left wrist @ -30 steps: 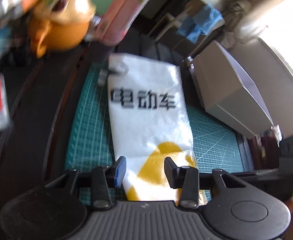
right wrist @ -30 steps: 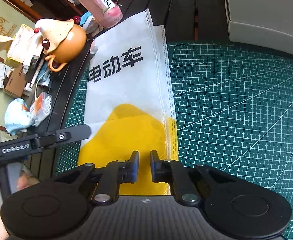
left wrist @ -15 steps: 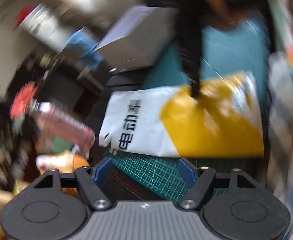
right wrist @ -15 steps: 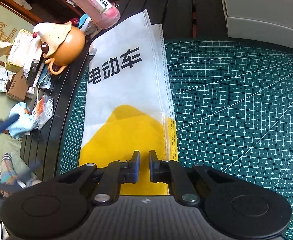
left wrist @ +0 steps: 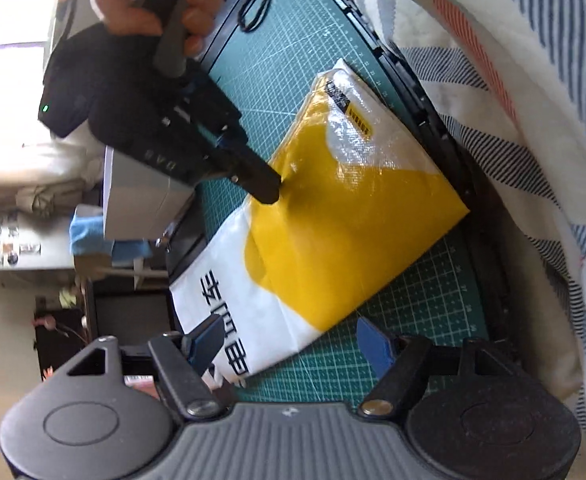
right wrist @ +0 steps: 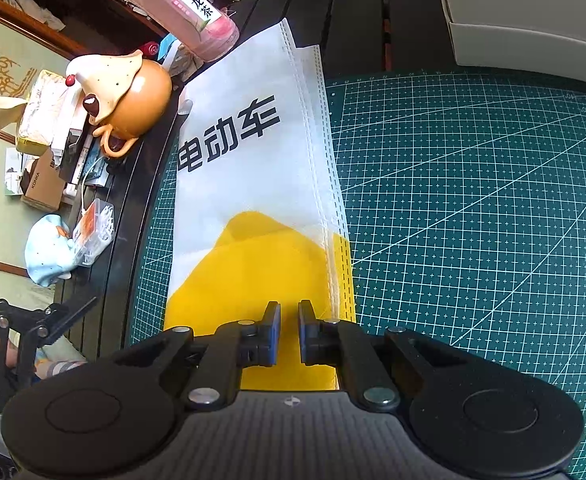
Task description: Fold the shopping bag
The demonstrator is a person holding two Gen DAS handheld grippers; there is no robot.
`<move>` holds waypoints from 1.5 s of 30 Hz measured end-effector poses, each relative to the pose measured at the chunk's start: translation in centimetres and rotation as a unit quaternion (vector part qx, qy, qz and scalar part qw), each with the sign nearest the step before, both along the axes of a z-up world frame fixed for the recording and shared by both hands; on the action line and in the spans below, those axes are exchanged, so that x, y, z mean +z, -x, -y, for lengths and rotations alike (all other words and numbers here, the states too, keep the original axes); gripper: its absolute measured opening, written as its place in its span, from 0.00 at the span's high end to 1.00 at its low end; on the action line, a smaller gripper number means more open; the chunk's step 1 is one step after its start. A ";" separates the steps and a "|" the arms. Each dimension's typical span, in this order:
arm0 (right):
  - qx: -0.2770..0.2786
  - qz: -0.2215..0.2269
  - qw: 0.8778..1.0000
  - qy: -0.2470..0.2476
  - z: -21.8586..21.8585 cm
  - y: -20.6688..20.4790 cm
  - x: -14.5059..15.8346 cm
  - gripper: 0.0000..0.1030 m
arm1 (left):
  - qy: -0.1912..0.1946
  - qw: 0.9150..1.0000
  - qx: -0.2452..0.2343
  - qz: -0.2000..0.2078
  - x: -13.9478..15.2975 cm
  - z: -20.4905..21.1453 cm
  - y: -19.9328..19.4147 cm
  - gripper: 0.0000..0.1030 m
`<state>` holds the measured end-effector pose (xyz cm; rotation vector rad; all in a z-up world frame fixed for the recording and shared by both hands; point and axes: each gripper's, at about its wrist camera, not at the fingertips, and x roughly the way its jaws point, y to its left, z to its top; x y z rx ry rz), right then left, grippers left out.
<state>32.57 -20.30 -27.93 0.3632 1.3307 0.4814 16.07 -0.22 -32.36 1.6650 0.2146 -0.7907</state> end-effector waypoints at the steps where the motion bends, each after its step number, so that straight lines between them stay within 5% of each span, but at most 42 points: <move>1: -0.001 -0.001 1.000 -0.001 0.0 0.0 0.0 0.92 | -0.003 1.000 -0.005 -0.001 -0.2 0.0 -0.2 0.30; 7: -0.006 -0.005 1.000 -0.008 0.3 0.0 -0.2 0.92 | -0.007 1.000 -0.026 0.003 -1.0 0.0 -1.3 0.32; 14: -0.012 -0.009 1.000 -0.017 0.5 0.0 -0.4 0.92 | 0.067 0.998 0.008 -0.002 -0.7 0.3 -2.5 0.68; 20: -0.014 -0.011 1.000 -0.022 0.4 0.0 -0.5 0.92 | 0.096 0.994 0.042 -0.023 -0.6 1.4 -3.3 0.68; 23: -0.017 -0.014 0.999 -0.026 0.5 0.0 -0.7 0.92 | 0.104 0.993 0.053 -0.034 -0.4 1.5 -2.8 0.94; 31: -0.002 -0.012 1.000 -0.028 -0.4 -0.1 -0.5 0.88 | 0.133 0.984 0.094 -0.074 1.0 1.3 -3.5 0.95; 34: 0.004 0.020 1.000 -0.015 -0.4 0.0 0.8 0.85 | 0.149 0.979 0.108 -0.084 1.5 1.2 -3.8 0.96; 38: -0.020 0.157 0.987 0.038 1.0 1.0 4.4 0.47 | 0.188 0.968 0.135 -0.098 2.6 0.6 -4.5 0.96; 39: -0.031 0.203 0.977 0.060 1.5 1.4 5.4 0.37 | 0.201 0.964 0.143 -0.102 3.0 0.4 -4.7 0.96; 43: -0.039 0.324 0.942 0.077 3.3 2.8 7.0 0.31 | 0.236 0.950 0.169 -0.111 3.8 -0.3 -5.1 0.96; 45: 0.010 0.428 0.901 0.069 3.8 4.4 7.6 0.17 | 0.256 0.942 0.183 -0.118 4.0 -0.7 -5.2 0.96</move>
